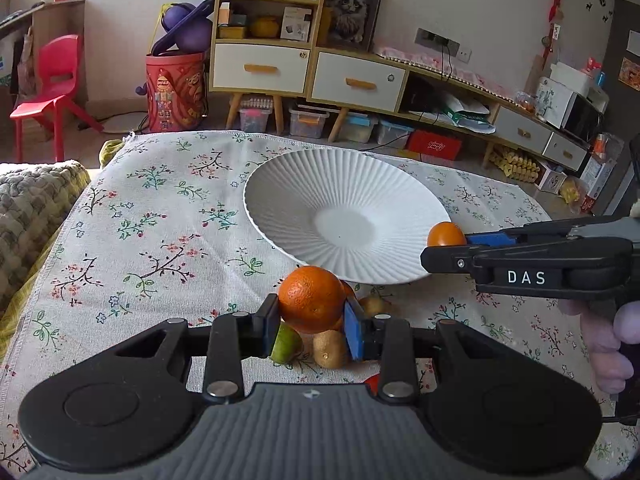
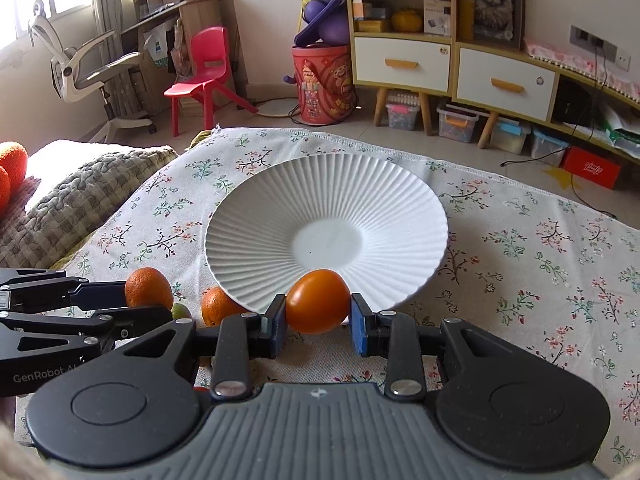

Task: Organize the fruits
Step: 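Carry both fruits into the white plate and open both tools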

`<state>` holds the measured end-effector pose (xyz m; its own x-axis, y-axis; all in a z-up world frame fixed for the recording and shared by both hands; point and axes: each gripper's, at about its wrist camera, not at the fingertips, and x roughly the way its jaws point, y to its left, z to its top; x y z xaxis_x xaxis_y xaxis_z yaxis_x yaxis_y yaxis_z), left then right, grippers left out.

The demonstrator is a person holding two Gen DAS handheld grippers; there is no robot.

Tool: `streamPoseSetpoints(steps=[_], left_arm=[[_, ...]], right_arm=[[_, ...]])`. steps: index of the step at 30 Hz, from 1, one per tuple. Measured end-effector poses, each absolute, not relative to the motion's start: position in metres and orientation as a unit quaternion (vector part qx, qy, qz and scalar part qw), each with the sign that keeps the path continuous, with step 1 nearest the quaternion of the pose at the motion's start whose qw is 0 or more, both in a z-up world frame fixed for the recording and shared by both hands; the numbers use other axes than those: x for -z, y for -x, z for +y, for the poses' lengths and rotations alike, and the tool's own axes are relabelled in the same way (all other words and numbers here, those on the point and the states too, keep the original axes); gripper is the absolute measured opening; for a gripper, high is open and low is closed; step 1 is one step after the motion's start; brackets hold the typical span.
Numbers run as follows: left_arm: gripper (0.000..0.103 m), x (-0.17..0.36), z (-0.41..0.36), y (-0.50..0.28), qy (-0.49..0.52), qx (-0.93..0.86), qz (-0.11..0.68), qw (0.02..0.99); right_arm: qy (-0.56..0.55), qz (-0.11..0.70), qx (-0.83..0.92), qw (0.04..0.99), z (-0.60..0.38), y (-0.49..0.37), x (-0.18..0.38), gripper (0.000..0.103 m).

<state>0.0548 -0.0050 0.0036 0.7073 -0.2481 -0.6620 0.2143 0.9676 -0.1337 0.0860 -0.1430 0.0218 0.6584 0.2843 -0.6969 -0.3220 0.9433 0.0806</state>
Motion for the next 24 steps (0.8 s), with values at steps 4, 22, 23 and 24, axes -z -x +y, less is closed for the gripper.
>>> streamPoseSetpoints(steps=[4, 22, 23, 24], left_arm=[[0.019, -0.005, -0.012, -0.070, 0.011, 0.138, 0.348, 0.927], [0.019, 0.023, -0.041, -0.142, -0.054, 0.170, 0.356, 0.917], [0.019, 0.024, -0.042, -0.144, -0.055, 0.170, 0.357, 0.917], [0.019, 0.025, -0.043, -0.146, -0.057, 0.171, 0.357, 0.917]], right_arm=[[0.024, 0.367, -0.170, 0.914, -0.145, -0.095, -0.022, 0.029], [0.036, 0.386, -0.187, 0.903, -0.149, -0.137, 0.000, 0.030], [0.038, 0.389, -0.188, 0.901, -0.148, -0.139, 0.002, 0.030], [0.041, 0.389, -0.190, 0.901, -0.147, -0.139, 0.003, 0.030]])
